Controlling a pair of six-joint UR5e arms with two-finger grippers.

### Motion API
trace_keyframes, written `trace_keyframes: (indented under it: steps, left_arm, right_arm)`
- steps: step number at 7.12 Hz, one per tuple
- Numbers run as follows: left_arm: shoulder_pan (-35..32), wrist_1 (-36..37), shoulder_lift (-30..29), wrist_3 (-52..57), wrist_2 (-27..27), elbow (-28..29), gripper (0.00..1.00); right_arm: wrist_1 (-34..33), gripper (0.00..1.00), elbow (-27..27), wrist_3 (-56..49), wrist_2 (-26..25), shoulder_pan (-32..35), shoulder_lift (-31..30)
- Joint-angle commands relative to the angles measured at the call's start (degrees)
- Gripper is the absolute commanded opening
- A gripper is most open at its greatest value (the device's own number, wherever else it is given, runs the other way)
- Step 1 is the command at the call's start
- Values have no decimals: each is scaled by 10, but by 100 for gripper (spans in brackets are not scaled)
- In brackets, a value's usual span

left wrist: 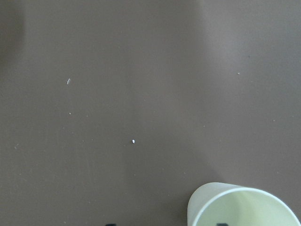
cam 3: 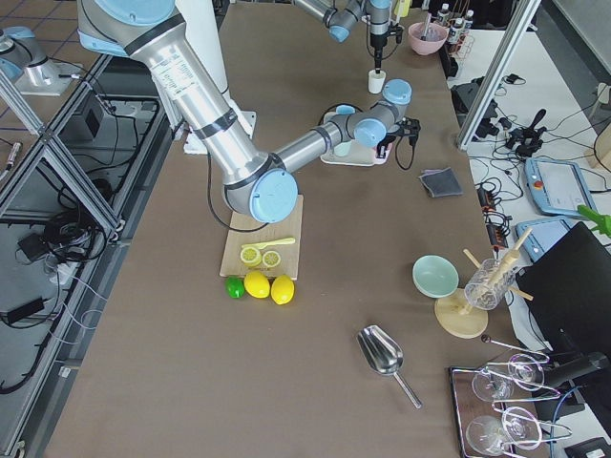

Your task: Place all cups on tray

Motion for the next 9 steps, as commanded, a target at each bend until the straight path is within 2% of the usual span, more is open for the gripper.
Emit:
trace_keyframes:
  steps: [1, 2, 3, 4, 6, 7, 8, 9]
  left_arm:
    - [2, 4, -7, -2, -2, -3, 0]
    - [4, 8, -28, -35, -19, -6, 0]
    - [4, 13, -57, -72, -58, -7, 0]
    - [5, 12, -70, -114, -65, -19, 0]
    - [63, 14, -121, -207, -52, -18, 0]
    - [96, 22, -153, -238, -5, -8, 0]
    - [124, 22, -161, -255, 15, -3, 0]
    - [137, 21, -170, -262, 24, 3, 64]
  right_arm:
    - [1, 0, 0, 17, -16, -44, 10]
    - [2, 0, 0, 17, -30, -56, 11]
    - [1, 0, -2, 17, -36, -62, 17]
    - [2, 99, -3, 26, -37, -62, 19]
    - [3, 100, 3, 21, -33, -48, 19]
    - [0, 100, 13, 19, -26, -28, 15]
    - [-1, 100, 17, 15, 3, -1, 10]
    - [-1, 100, 23, -7, 39, 29, -8]
